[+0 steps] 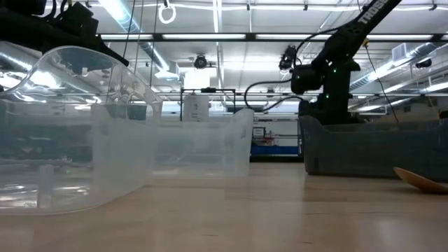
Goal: Sort silverware by color (type)
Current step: Put the blue spoon into the black transparent bin
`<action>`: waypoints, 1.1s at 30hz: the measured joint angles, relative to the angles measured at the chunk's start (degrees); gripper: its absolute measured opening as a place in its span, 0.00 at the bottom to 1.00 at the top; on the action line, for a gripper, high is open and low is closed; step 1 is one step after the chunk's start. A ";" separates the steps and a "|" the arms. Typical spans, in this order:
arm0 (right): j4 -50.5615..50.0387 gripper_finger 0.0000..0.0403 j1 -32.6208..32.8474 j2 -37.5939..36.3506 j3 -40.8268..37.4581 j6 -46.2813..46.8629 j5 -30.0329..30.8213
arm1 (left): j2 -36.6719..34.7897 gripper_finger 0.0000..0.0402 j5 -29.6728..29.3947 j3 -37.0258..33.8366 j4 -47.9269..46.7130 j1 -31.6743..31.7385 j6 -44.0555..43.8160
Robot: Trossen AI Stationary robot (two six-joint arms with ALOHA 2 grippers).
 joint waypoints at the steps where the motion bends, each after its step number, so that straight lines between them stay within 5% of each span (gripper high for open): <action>1: 0.06 0.03 0.33 -0.94 0.00 0.05 -0.01 | 0.00 0.15 0.00 0.00 0.04 0.00 0.00; 14: -2.08 0.03 6.75 -18.27 0.15 3.26 3.61 | 0.00 0.15 0.00 0.00 0.08 0.00 -0.04; 21: -5.12 0.03 10.68 -26.29 0.17 7.70 -1.96 | 0.00 0.15 0.00 0.00 0.10 0.00 -0.04; 33: -6.26 0.03 27.87 -25.99 0.24 21.46 0.73 | 0.00 0.15 0.00 0.00 0.10 0.00 0.02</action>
